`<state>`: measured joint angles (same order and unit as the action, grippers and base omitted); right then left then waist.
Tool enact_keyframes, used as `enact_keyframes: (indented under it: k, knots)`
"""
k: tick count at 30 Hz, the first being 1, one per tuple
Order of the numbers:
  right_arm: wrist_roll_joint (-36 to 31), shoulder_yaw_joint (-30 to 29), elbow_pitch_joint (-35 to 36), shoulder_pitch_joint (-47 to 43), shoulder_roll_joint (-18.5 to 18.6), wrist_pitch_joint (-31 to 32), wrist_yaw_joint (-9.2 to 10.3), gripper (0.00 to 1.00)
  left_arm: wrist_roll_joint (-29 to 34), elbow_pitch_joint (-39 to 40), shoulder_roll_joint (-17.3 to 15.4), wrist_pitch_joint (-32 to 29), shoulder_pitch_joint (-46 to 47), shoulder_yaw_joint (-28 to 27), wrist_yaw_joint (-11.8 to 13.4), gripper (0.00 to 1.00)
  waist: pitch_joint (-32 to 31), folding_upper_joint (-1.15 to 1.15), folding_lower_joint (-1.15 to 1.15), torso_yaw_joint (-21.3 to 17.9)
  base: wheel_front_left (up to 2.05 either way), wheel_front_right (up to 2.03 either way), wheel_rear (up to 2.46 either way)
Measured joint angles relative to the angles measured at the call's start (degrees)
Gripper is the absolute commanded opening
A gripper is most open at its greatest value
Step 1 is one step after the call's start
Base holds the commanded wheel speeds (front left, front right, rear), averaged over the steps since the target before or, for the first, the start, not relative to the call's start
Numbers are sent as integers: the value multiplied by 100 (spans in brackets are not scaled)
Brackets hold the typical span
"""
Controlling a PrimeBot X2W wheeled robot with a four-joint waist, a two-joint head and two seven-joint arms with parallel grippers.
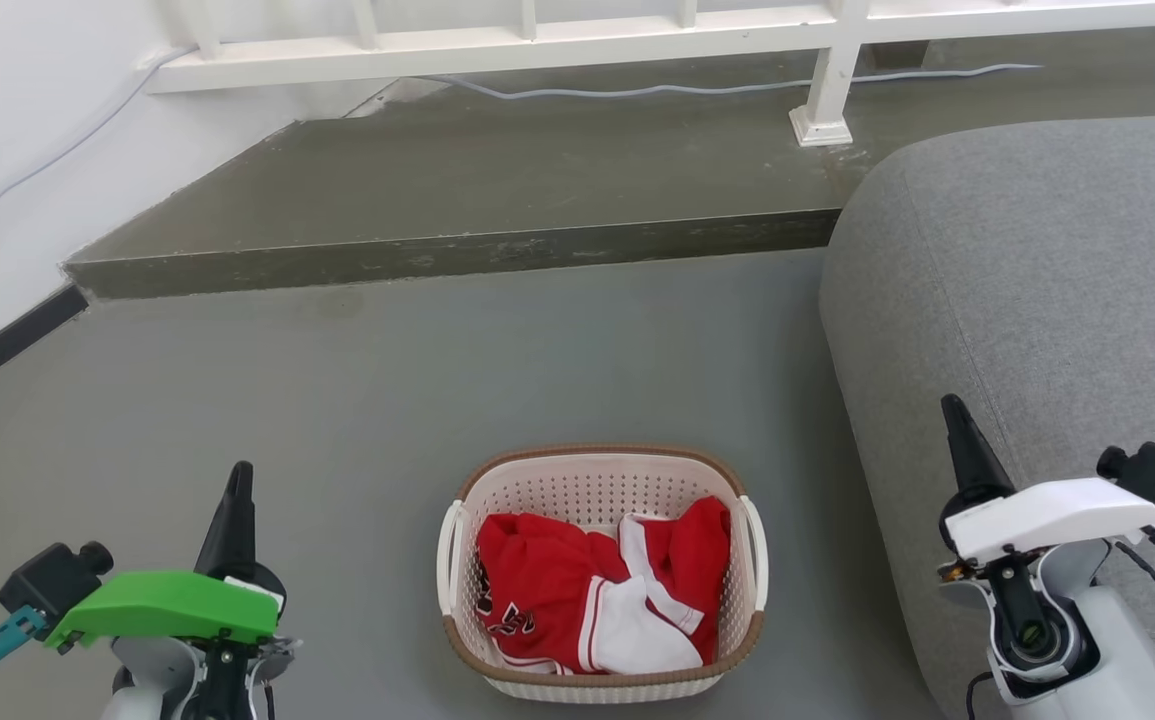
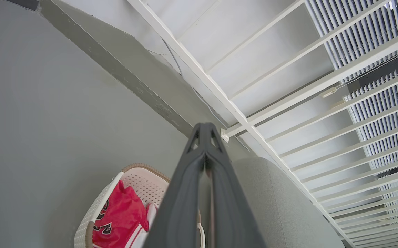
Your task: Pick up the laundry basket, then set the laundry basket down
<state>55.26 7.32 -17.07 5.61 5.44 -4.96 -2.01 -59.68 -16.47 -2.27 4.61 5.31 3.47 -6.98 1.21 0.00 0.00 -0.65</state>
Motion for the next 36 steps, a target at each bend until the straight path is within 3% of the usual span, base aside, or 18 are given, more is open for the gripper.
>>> enact_keyframes:
  k: [36]
  knots:
    - [2306,-845,14,-25,-145,614,-303,0,-1963,24,0,-632,-2,-467,-1,0,-66,0,0,41,0,0,0]
